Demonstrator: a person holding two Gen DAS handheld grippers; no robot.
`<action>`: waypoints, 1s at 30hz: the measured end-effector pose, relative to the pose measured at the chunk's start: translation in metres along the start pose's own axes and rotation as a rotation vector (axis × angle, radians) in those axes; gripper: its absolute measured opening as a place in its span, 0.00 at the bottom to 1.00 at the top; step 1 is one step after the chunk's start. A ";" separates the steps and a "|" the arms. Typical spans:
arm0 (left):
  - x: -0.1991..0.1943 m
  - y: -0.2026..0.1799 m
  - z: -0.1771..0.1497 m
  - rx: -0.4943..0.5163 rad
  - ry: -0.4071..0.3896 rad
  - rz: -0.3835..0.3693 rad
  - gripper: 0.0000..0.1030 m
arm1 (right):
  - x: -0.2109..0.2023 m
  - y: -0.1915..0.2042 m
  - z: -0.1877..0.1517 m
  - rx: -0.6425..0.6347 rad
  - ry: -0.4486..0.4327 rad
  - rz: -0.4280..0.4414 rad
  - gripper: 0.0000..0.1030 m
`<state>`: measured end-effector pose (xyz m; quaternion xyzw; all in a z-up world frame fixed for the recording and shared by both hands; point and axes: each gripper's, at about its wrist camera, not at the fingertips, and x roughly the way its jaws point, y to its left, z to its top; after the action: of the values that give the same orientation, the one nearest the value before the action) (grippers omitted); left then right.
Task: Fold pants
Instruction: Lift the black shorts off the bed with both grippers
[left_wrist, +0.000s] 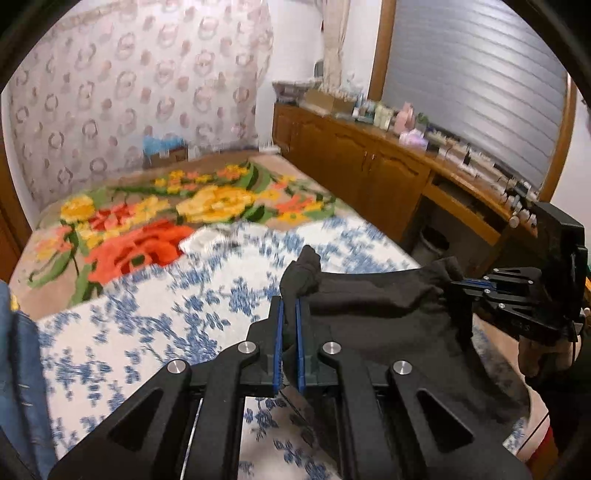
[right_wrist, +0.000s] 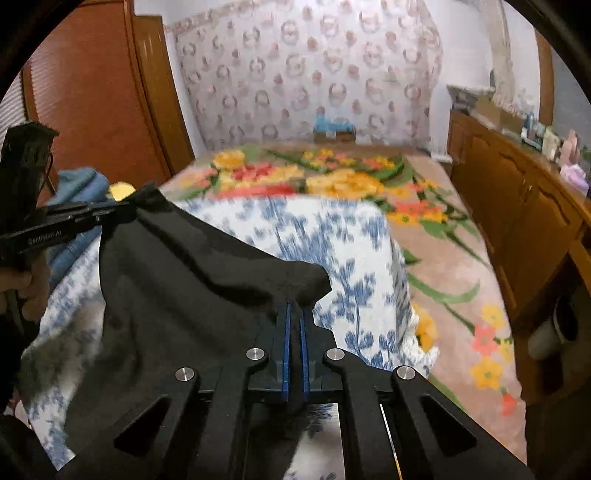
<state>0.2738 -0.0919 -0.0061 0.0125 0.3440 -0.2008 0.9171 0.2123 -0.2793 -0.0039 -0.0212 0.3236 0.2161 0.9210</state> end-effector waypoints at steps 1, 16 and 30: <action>-0.011 -0.002 0.001 0.006 -0.019 0.003 0.07 | -0.010 0.003 0.002 -0.005 -0.025 -0.001 0.04; -0.179 -0.019 -0.007 0.064 -0.267 0.055 0.07 | -0.149 0.070 -0.002 -0.111 -0.291 0.032 0.04; -0.272 -0.001 -0.026 0.063 -0.394 0.119 0.07 | -0.197 0.101 -0.028 -0.217 -0.394 0.155 0.04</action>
<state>0.0717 0.0089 0.1473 0.0216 0.1503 -0.1556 0.9761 0.0173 -0.2684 0.1034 -0.0524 0.1133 0.3196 0.9393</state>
